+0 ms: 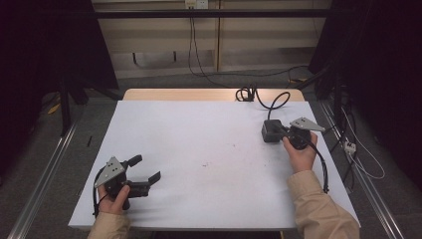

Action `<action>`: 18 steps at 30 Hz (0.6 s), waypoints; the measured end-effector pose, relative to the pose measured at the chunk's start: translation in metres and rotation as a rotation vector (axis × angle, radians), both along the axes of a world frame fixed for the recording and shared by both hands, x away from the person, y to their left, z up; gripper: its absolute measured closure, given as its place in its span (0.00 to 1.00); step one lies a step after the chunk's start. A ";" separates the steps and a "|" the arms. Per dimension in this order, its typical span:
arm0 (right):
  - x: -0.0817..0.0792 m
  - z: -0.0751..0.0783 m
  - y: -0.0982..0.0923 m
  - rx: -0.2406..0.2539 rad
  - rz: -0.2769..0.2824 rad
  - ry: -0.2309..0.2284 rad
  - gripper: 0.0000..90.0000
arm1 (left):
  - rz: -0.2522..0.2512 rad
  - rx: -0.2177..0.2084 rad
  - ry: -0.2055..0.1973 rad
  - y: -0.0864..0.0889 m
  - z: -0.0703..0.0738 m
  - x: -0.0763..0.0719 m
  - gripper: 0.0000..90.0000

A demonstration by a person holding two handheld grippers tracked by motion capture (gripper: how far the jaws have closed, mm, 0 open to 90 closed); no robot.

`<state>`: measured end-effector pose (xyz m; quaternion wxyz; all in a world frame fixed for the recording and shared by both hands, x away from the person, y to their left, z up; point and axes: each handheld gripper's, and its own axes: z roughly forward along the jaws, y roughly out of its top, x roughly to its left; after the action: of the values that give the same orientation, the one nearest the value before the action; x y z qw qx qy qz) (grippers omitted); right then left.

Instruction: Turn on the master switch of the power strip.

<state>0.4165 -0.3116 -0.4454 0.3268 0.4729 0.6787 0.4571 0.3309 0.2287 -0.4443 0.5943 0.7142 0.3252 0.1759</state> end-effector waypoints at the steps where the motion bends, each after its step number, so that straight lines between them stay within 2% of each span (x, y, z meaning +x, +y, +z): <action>1: 0.000 0.000 0.000 -0.003 0.000 0.000 1.00 | 0.000 0.000 0.000 0.000 0.000 0.000 0.05; 18: 0.000 0.000 0.001 -0.007 -0.002 0.003 1.00 | 0.000 0.000 -0.001 0.000 -0.001 0.000 0.05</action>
<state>0.4163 -0.3108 -0.4454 0.3278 0.4732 0.6804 0.4535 0.3311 0.2286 -0.4450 0.5946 0.7141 0.3248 0.1762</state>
